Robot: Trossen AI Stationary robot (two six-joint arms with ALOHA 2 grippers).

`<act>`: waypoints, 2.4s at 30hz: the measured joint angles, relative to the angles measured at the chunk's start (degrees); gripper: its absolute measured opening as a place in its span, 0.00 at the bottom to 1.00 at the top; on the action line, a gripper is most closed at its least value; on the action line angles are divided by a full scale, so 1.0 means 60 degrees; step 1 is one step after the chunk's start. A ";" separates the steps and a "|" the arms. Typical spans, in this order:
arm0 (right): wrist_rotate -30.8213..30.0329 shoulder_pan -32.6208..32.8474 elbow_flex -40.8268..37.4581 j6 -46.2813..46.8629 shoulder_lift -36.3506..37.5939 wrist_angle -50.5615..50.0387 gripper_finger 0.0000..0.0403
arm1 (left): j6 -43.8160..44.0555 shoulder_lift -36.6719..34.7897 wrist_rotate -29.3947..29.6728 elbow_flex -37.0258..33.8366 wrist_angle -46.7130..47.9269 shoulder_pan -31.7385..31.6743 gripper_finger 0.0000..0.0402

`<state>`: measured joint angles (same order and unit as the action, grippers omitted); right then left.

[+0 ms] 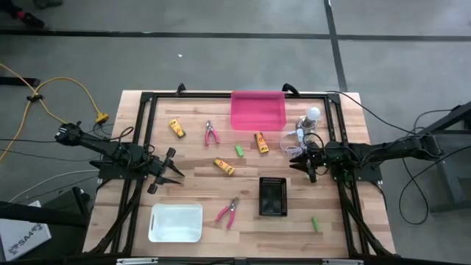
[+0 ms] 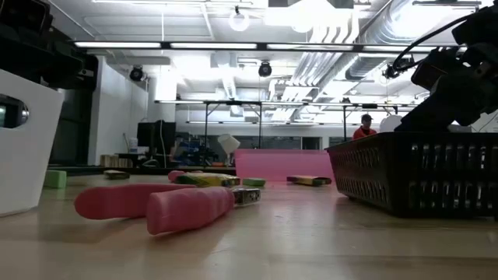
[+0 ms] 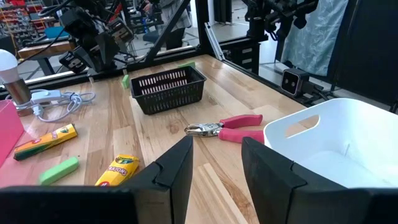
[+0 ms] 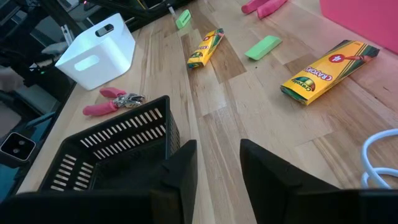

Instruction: Pick & Place School Supplies

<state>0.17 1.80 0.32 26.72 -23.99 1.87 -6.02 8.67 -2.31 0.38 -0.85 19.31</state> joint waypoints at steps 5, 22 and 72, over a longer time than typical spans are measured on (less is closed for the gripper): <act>-0.0001 0.0000 0.0000 0.0003 0.0000 -0.0004 0.27 | 0.0000 -0.0002 0.0002 0.0000 -0.0003 0.0000 0.33; -0.0001 0.0002 0.0000 0.0001 0.0001 0.0000 0.27 | 0.0000 -0.0002 0.0002 0.0000 -0.0003 0.0000 0.33; 0.0000 0.0001 0.0000 0.0001 0.0001 -0.0001 0.27 | 0.1694 0.0000 0.2193 0.0000 -0.1050 -0.0004 0.33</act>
<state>0.17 1.81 0.32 26.73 -23.98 1.86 4.14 8.67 10.85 0.38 -7.15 19.29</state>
